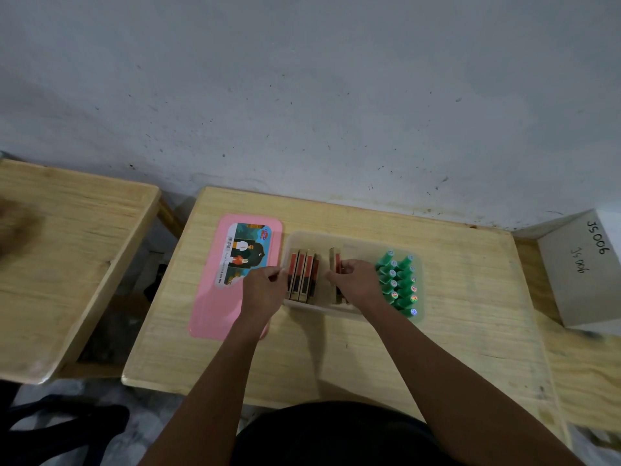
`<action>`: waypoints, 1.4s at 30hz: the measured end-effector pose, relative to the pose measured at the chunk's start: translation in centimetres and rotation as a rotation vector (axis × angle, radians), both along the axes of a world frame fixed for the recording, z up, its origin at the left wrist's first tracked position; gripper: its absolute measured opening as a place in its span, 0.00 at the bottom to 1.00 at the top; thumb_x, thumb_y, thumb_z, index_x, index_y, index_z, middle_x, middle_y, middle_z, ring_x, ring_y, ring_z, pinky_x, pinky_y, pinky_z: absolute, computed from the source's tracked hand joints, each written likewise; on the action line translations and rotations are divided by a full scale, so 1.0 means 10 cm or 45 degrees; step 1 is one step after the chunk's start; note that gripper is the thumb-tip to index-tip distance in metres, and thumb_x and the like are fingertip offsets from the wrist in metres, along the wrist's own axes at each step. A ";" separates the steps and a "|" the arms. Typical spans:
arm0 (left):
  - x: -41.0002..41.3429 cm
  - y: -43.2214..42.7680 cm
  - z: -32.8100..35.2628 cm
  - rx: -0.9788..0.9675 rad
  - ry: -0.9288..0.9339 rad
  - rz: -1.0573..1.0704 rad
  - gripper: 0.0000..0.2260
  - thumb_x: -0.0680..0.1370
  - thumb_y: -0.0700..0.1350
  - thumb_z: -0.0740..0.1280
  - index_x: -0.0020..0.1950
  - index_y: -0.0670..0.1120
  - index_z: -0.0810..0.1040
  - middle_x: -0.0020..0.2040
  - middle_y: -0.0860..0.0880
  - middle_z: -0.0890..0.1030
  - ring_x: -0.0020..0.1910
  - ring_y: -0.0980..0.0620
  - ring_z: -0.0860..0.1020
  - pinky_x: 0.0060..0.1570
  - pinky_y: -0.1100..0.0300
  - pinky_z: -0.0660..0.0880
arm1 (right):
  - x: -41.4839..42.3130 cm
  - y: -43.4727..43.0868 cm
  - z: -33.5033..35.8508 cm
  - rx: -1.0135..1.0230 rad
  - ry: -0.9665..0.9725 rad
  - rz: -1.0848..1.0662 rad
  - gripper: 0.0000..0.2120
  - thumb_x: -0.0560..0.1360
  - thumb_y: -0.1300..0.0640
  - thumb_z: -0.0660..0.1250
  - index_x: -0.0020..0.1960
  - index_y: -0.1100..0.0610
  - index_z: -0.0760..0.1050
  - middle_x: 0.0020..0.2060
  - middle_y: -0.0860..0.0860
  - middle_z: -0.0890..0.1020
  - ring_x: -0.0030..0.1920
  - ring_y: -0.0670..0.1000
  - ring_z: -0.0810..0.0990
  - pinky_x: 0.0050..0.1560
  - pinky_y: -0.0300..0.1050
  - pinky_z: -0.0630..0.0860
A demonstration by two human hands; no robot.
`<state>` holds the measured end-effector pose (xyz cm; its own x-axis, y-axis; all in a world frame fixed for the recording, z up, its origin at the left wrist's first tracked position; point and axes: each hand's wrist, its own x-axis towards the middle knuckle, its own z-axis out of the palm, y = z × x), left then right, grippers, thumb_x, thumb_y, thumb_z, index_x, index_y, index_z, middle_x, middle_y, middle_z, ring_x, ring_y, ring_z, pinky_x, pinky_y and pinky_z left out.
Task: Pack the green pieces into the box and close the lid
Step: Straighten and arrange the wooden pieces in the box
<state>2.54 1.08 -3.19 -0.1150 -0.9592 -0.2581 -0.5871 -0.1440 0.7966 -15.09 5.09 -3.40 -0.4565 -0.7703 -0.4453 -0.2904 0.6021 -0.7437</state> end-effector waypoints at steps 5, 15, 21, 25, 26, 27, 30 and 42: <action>-0.01 0.00 0.01 0.046 0.037 0.031 0.10 0.80 0.44 0.64 0.52 0.39 0.83 0.34 0.52 0.78 0.34 0.59 0.75 0.30 0.73 0.67 | 0.10 -0.11 0.00 0.084 -0.020 0.047 0.11 0.71 0.51 0.74 0.34 0.52 0.76 0.28 0.47 0.78 0.27 0.43 0.75 0.24 0.31 0.69; 0.00 0.00 0.00 0.066 0.075 0.034 0.10 0.80 0.42 0.64 0.46 0.39 0.82 0.31 0.52 0.76 0.32 0.58 0.73 0.25 0.76 0.68 | 0.17 -0.22 -0.08 0.154 -0.216 0.052 0.07 0.76 0.60 0.67 0.47 0.61 0.83 0.44 0.61 0.85 0.41 0.56 0.85 0.44 0.55 0.83; -0.01 0.01 0.03 0.054 0.052 0.026 0.11 0.80 0.42 0.64 0.44 0.36 0.82 0.30 0.52 0.76 0.30 0.58 0.73 0.24 0.77 0.67 | 0.20 -0.19 -0.09 0.130 -0.230 -0.027 0.11 0.75 0.58 0.69 0.57 0.57 0.81 0.40 0.54 0.84 0.33 0.50 0.81 0.32 0.42 0.80; -0.01 0.02 0.04 0.034 0.032 0.025 0.11 0.80 0.41 0.64 0.45 0.34 0.81 0.29 0.54 0.73 0.29 0.58 0.71 0.24 0.78 0.66 | 0.20 -0.21 -0.15 0.093 -0.184 -0.034 0.13 0.75 0.56 0.71 0.58 0.56 0.81 0.42 0.53 0.85 0.36 0.49 0.81 0.38 0.46 0.81; -0.01 0.02 0.04 0.031 0.032 0.020 0.11 0.80 0.41 0.64 0.45 0.35 0.81 0.29 0.54 0.73 0.29 0.58 0.71 0.25 0.78 0.66 | 0.18 -0.21 -0.15 0.080 -0.158 0.005 0.13 0.74 0.55 0.71 0.58 0.55 0.81 0.44 0.52 0.86 0.39 0.49 0.82 0.44 0.48 0.81; -0.01 0.02 0.04 0.027 0.031 0.017 0.11 0.80 0.42 0.64 0.45 0.36 0.82 0.29 0.54 0.74 0.29 0.58 0.71 0.25 0.78 0.66 | 0.17 -0.21 -0.14 0.066 -0.127 0.052 0.13 0.74 0.54 0.70 0.58 0.55 0.81 0.45 0.52 0.86 0.41 0.49 0.82 0.49 0.49 0.81; 0.00 0.01 0.02 0.011 0.019 0.003 0.12 0.80 0.42 0.64 0.45 0.35 0.82 0.28 0.55 0.73 0.28 0.59 0.71 0.25 0.77 0.66 | 0.06 -0.18 -0.09 0.029 -0.015 0.086 0.13 0.75 0.54 0.68 0.57 0.55 0.82 0.45 0.50 0.85 0.41 0.47 0.81 0.50 0.47 0.79; 0.01 -0.02 -0.01 -0.006 -0.026 -0.046 0.11 0.80 0.43 0.64 0.55 0.38 0.82 0.42 0.45 0.83 0.33 0.60 0.75 0.27 0.77 0.70 | -0.13 -0.05 -0.04 0.457 0.646 0.353 0.13 0.71 0.47 0.66 0.47 0.56 0.79 0.41 0.53 0.82 0.45 0.56 0.82 0.43 0.44 0.74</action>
<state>2.67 0.92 -3.24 -0.1442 -0.9558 -0.2564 -0.6080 -0.1188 0.7850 -16.41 4.61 -3.84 -0.4837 -0.7333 -0.4778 -0.7298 0.6393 -0.2424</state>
